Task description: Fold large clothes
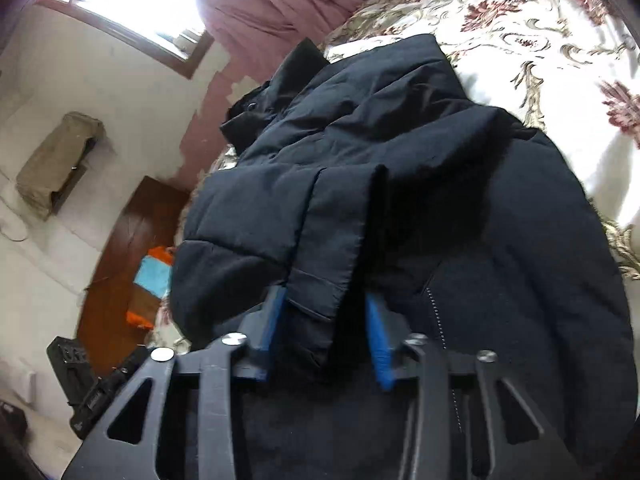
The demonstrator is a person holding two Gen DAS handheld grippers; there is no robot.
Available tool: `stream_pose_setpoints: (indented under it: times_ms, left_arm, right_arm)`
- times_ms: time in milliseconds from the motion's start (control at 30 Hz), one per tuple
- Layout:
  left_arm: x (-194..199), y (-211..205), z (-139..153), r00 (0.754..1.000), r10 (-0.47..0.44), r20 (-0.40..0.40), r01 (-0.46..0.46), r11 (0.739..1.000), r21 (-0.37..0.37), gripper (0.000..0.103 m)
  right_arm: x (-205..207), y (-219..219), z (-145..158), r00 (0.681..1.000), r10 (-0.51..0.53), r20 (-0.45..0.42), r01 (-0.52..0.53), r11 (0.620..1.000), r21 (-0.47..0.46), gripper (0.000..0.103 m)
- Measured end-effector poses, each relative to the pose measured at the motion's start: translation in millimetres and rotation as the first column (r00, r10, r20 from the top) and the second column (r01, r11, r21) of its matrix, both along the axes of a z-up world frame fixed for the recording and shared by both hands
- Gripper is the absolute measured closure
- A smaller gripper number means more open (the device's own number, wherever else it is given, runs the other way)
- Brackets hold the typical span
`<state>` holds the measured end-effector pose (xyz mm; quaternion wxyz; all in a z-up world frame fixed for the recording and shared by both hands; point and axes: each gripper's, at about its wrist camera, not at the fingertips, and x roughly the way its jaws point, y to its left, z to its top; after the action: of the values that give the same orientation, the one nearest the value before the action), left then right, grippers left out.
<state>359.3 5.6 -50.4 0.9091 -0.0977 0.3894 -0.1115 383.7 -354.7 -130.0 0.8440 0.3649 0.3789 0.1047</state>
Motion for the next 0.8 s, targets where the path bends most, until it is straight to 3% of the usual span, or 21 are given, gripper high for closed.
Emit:
stream_pose_setpoints:
  times_ms: [67, 133, 300, 433, 600, 667, 733, 800]
  left_arm:
    - [2, 21, 3, 0.999, 0.048, 0.008, -0.048, 0.999, 0.003, 0.019]
    - [3, 37, 6, 0.997, 0.080, 0.023, -0.080, 0.997, 0.009, 0.019]
    - [17, 53, 15, 0.991, 0.120, 0.058, -0.121, 0.992, 0.020, 0.019]
    - [36, 45, 19, 0.991, 0.117, 0.071, -0.120, 0.992, 0.039, 0.019]
    - [76, 11, 12, 0.997, 0.063, 0.052, -0.068, 0.994, 0.085, 0.019]
    - [90, -3, 5, 0.999, 0.033, 0.036, -0.036, 0.993, 0.108, 0.019]
    - [100, -16, 1, 0.999, 0.002, 0.034, -0.006, 0.992, 0.125, 0.019]
    - [106, -25, 1, 0.998, -0.015, 0.054, 0.009, 0.993, 0.120, 0.019]
  right_arm:
    - [-1, -2, 8, 1.000, -0.018, 0.012, 0.018, 1.000, -0.015, 0.095]
    - [-3, -4, 23, 0.999, -0.022, 0.049, 0.023, 1.000, -0.020, 0.097]
    - [3, -13, 88, 0.981, -0.065, 0.184, 0.102, 0.975, -0.197, 0.097]
    - [20, -31, 112, 0.975, -0.109, 0.195, 0.162, 0.945, -0.283, 0.097]
    - [61, -25, 106, 0.984, -0.154, 0.093, 0.180, 0.856, -0.484, 0.096]
    - [66, -13, 110, 0.978, -0.187, 0.091, 0.203, 0.766, -0.609, 0.096]
    - [66, 1, 119, 0.978, -0.162, 0.129, 0.207, 0.740, -0.640, 0.089]
    - [71, 22, 123, 0.986, -0.060, 0.154, 0.147, 0.753, -0.641, 0.063]
